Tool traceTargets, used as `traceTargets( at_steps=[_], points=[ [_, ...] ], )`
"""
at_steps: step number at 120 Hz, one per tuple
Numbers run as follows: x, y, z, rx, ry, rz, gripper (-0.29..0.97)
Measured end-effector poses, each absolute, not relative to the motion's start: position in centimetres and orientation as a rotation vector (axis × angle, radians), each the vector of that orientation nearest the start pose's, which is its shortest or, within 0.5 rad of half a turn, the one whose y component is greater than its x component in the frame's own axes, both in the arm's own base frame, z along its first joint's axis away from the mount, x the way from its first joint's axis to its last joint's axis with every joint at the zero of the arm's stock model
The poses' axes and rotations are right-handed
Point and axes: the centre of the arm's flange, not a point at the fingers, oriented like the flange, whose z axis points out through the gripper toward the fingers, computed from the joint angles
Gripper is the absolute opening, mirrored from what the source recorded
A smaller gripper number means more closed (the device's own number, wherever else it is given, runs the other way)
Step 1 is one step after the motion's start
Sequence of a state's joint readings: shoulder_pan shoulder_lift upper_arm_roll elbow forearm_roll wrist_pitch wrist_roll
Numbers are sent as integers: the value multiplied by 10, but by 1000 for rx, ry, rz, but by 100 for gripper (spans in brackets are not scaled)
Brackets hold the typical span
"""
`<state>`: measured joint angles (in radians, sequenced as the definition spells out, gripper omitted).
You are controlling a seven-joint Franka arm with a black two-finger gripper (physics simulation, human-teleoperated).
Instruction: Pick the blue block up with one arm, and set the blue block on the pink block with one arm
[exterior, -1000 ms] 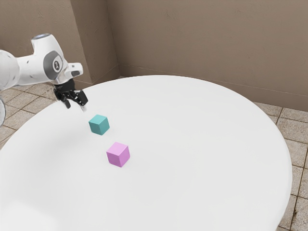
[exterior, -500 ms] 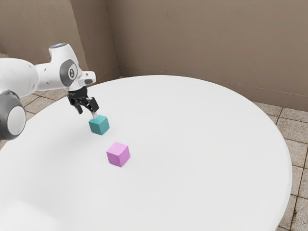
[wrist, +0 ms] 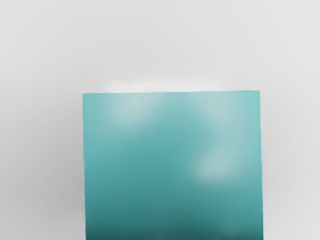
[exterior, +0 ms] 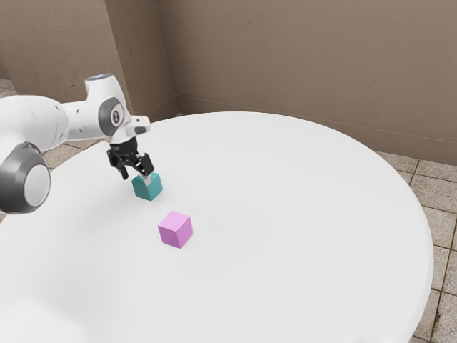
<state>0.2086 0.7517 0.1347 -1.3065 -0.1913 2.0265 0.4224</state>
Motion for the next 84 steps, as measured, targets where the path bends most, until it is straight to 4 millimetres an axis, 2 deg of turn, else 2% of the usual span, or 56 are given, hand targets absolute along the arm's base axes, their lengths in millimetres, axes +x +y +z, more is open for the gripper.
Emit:
traceTargets(
  at_steps=[34,84],
  points=[
    [718,216,299,-3213,-6,-42,68],
    [728,209,279,-3178,-7,-4,68]
  ],
)
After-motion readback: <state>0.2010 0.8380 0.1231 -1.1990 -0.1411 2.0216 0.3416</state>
